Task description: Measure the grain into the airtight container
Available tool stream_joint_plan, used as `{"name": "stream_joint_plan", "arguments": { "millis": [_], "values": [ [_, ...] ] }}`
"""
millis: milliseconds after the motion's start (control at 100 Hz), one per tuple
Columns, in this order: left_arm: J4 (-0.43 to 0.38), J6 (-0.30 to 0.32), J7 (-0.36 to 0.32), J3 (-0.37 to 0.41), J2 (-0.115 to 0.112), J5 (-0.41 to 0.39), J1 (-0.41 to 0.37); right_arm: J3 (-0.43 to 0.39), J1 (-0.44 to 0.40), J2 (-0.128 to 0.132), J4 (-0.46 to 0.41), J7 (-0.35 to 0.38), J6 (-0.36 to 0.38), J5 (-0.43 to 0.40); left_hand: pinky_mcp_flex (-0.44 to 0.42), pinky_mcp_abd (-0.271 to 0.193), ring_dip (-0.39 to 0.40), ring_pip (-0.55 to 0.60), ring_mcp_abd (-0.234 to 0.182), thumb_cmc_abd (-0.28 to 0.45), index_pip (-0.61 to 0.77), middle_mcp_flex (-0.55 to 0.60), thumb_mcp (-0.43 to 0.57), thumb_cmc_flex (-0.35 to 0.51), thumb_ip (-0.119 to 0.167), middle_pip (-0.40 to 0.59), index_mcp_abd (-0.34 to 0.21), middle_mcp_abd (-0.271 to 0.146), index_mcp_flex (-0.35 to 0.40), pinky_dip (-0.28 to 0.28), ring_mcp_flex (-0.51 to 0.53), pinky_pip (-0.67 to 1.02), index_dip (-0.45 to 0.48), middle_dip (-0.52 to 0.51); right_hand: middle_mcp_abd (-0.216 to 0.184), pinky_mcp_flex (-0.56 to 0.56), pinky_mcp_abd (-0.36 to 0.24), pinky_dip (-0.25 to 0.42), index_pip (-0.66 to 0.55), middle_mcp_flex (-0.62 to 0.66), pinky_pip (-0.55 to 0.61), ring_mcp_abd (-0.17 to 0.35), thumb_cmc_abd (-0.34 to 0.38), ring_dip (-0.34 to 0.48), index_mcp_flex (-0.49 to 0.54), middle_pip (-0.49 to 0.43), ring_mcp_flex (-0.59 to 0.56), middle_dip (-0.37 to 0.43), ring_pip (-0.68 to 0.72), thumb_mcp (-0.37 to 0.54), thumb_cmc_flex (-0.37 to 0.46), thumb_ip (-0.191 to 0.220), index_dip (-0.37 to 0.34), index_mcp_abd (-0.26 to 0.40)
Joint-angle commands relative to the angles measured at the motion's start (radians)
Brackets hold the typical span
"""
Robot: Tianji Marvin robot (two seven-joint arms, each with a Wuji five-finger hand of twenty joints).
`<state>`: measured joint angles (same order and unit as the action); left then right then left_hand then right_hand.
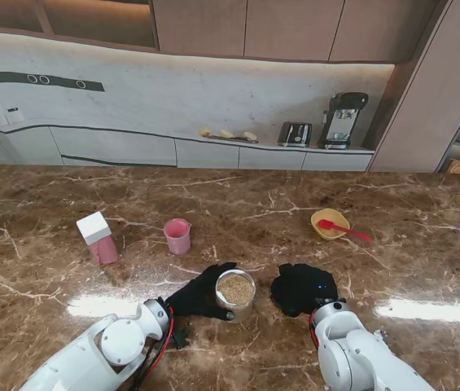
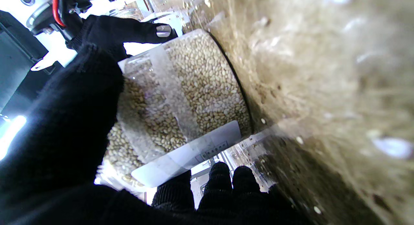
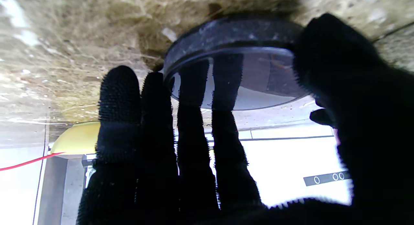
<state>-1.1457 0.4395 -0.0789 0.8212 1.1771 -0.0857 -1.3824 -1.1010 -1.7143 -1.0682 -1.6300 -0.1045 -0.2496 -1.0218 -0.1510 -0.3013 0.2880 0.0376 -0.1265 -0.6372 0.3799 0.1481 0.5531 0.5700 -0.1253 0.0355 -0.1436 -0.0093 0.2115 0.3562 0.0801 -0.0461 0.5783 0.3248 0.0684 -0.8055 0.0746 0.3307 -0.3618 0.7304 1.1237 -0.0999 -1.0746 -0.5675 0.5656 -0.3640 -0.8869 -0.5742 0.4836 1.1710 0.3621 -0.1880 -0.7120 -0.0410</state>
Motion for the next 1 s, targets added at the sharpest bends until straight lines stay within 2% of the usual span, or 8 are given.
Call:
{"name": "stream_joint_plan", "arguments": {
  "millis": [0, 240, 430, 680, 990],
  "values": [
    [0.065, -0.027, -0.011, -0.015, -0.008, -0.006, -0.034, -0.013, -0.036, -0.006, -0.023, 0.013, 0.006, 0.012, 0.091, 0.414, 0.013, -0.009, 0.177, 0.121, 0.054, -0.030, 0.008, 0.015, 0.067, -0.007, -0.061, -0.007, 0.008, 0.017, -0.044, 0.117, 0.004, 0.014, -0.104, -0.008, -0.015, -0.017, -0.130, 0.092, 0.034, 0.062, 0.155, -0.031, 0.071, -0.141, -0.084, -0.068, 0.074, 0.177, 0.157, 0.097, -0.046, 0.059],
    [0.072, -0.022, -0.010, -0.019, -0.007, -0.007, -0.029, -0.095, -0.088, -0.010, -0.155, 0.028, 0.059, 0.015, 0.090, 0.414, 0.014, -0.009, 0.178, 0.121, 0.053, -0.030, 0.007, 0.016, 0.067, -0.007, -0.060, -0.005, 0.008, 0.017, -0.044, 0.116, 0.003, 0.016, -0.098, 0.002, -0.012, -0.020, -0.119, 0.081, 0.030, 0.058, 0.169, -0.031, 0.065, -0.130, -0.073, -0.064, 0.069, 0.164, 0.158, 0.100, -0.039, 0.051],
    [0.076, -0.019, -0.011, -0.022, -0.007, -0.008, -0.026, -0.112, -0.099, -0.006, -0.242, 0.079, 0.109, 0.013, 0.090, 0.414, 0.015, -0.009, 0.179, 0.121, 0.053, -0.030, 0.007, 0.016, 0.067, -0.007, -0.061, -0.006, 0.009, 0.018, -0.044, 0.116, 0.004, 0.016, -0.092, 0.006, -0.013, -0.021, -0.106, 0.071, 0.028, 0.056, 0.180, -0.032, 0.057, -0.117, -0.070, -0.059, 0.067, 0.146, 0.155, 0.101, -0.033, 0.045],
    [0.078, -0.019, -0.008, -0.023, -0.006, -0.010, -0.025, -0.077, -0.060, 0.009, -0.298, 0.184, 0.158, -0.010, 0.090, 0.415, 0.016, -0.009, 0.178, 0.120, 0.054, -0.030, 0.008, 0.017, 0.068, -0.006, -0.062, -0.005, 0.009, 0.020, -0.044, 0.116, 0.004, 0.018, -0.089, 0.014, -0.019, -0.021, -0.095, 0.070, 0.022, 0.055, 0.200, -0.032, 0.057, -0.105, -0.062, -0.054, 0.061, 0.133, 0.146, 0.107, -0.030, 0.041],
    [0.081, -0.017, -0.008, -0.024, -0.006, -0.011, -0.023, 0.025, 0.040, 0.024, -0.279, 0.287, 0.155, -0.040, 0.090, 0.414, 0.018, -0.008, 0.178, 0.121, 0.053, -0.030, 0.011, 0.016, 0.067, -0.007, -0.063, -0.006, 0.008, 0.020, -0.044, 0.116, 0.004, 0.019, -0.089, 0.021, -0.023, -0.020, -0.083, 0.062, 0.016, 0.057, 0.214, -0.033, 0.050, -0.096, -0.054, -0.051, 0.058, 0.122, 0.142, 0.111, -0.027, 0.039]
  ]
}}
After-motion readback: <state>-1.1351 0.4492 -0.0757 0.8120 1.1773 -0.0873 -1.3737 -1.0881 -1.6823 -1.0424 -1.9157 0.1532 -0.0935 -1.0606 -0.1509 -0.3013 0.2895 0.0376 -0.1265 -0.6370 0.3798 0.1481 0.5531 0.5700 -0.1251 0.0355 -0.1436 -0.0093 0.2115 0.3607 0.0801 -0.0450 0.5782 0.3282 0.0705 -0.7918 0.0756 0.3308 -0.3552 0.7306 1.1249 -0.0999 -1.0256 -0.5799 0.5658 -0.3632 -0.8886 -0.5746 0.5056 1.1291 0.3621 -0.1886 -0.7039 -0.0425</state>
